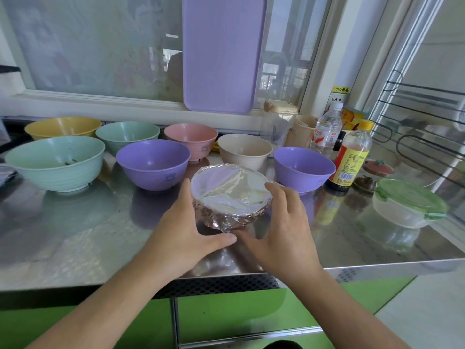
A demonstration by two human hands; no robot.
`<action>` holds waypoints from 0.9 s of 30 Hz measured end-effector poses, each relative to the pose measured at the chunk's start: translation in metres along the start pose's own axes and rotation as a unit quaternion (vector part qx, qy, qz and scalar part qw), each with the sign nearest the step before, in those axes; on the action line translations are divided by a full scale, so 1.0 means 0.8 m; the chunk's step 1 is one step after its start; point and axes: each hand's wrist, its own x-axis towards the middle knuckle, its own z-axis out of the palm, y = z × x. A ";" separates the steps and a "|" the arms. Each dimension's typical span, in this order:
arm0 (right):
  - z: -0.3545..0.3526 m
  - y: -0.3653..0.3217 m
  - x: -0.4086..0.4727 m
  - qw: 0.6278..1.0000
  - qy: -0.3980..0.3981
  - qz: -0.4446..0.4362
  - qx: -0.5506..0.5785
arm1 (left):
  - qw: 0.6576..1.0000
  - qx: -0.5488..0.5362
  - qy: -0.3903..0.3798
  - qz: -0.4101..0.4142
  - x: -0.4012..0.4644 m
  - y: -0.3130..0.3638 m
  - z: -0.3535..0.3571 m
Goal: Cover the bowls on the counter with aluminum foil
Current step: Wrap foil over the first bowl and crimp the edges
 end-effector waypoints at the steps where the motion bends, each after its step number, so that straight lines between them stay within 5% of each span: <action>1: -0.002 -0.003 -0.002 1.000 -0.007 -0.001 0.012 | 1.000 -0.014 0.006 -0.008 0.001 0.001 0.002; 9: -0.050 0.010 0.031 0.982 -0.103 0.036 0.153 | 0.995 -0.090 0.002 -0.048 0.003 -0.004 -0.002; 13: -0.053 -0.003 0.044 0.928 -0.169 0.105 0.314 | 0.989 -0.137 0.033 -0.031 0.004 0.012 0.000; 27: -0.037 0.029 0.032 0.914 -0.062 0.197 0.350 | 0.994 -0.084 -0.029 -0.067 0.023 0.010 -0.014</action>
